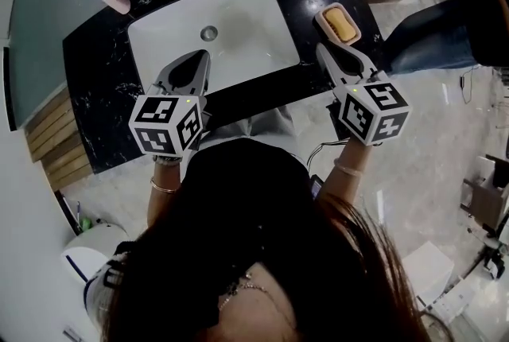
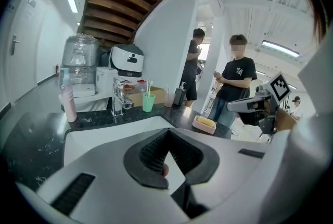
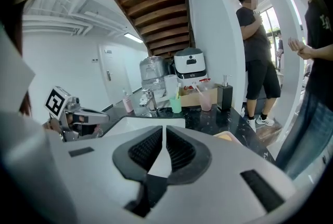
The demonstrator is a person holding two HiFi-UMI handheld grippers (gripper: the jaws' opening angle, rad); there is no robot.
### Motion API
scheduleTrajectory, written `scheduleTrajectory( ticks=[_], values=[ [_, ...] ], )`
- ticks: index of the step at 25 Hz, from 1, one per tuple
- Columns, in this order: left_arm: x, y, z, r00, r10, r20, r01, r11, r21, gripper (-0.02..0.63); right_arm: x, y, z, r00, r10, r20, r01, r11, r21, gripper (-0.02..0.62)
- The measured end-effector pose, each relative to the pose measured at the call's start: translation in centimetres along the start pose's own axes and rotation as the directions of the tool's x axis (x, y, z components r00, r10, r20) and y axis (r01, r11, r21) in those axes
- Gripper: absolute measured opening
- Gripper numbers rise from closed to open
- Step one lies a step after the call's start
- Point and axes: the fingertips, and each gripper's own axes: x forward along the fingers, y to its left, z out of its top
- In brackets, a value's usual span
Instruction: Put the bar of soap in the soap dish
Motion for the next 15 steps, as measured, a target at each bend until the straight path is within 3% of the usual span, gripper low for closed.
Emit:
scheduleTrajectory(
  ticks=[8, 15],
  values=[
    [-2.4, 0.0, -1.4, 0.999, -0.031, 0.019, 0.031, 1.000, -0.002, -0.005, 0.2, 4.0, -0.6, 1.000, 0.013, -0.002, -0.013, 0.999, -0.051, 0.029],
    [-5.2, -1.6, -2.3, 0.998, 0.047, 0.041, -0.046, 0.999, -0.021, -0.005, -1.5, 5.1, -0.9, 0.997, 0.081, -0.008, -0.081, 0.991, -0.108, 0.029]
  ],
)
